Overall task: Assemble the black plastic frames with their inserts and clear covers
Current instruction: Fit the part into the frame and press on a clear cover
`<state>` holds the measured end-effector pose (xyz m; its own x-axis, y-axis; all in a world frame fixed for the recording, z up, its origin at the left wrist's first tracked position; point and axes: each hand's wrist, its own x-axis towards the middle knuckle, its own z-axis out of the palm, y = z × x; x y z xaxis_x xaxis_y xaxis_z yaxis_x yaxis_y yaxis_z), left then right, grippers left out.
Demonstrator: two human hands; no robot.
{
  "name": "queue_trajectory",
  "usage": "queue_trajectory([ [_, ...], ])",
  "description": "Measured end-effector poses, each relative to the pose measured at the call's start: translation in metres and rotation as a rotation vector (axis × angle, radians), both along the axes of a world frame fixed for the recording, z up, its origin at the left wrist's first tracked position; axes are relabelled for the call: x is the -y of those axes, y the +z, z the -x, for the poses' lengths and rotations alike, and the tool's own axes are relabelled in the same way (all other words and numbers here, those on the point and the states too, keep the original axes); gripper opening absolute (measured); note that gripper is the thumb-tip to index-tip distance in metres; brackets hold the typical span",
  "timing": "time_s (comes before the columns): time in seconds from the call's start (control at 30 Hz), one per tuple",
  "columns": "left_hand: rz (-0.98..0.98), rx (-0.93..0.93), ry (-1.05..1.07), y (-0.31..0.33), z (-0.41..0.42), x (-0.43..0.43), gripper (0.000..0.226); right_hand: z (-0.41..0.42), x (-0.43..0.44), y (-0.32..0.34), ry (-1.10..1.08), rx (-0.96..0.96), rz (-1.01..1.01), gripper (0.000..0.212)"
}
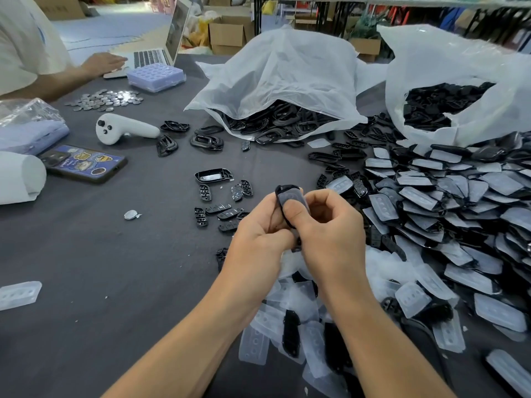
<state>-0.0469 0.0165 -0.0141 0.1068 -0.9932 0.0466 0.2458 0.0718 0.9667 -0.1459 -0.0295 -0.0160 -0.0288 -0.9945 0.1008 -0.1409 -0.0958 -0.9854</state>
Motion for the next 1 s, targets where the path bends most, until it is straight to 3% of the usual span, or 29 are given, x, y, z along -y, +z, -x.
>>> queue_trajectory([
  [0.13, 0.024, 0.178, -0.061, 0.007, -0.011, 0.0, 0.059, 0.01, 0.009, 0.003, 0.186, 0.169, -0.079, 0.016],
  [0.2, 0.017, 0.291, 0.05, 0.009, -0.02, 0.001, 0.056, 0.018, 0.014, 0.006, 0.262, 0.124, -0.07, 0.015],
  [0.3, -0.07, 0.28, 0.22, 0.009, -0.028, 0.005, 0.037, 0.027, 0.016, 0.008, 0.313, -0.025, -0.035, 0.015],
  [0.47, -0.155, 0.357, 0.228, 0.007, -0.031, 0.006, 0.018, 0.031, 0.015, 0.01, 0.317, -0.141, -0.026, 0.018],
  [0.67, -0.174, 0.317, 0.272, 0.005, -0.032, 0.009, 0.025, 0.027, 0.014, 0.013, 0.32, -0.01, -0.119, 0.014],
  [0.87, -0.165, 0.209, 0.184, 0.008, -0.032, 0.007, 0.039, 0.025, 0.014, 0.012, 0.277, 0.03, -0.124, 0.018],
  [1.0, -0.166, 0.256, 0.224, 0.007, -0.031, 0.009, 0.025, 0.025, 0.014, 0.01, 0.273, -0.011, -0.094, 0.02],
])
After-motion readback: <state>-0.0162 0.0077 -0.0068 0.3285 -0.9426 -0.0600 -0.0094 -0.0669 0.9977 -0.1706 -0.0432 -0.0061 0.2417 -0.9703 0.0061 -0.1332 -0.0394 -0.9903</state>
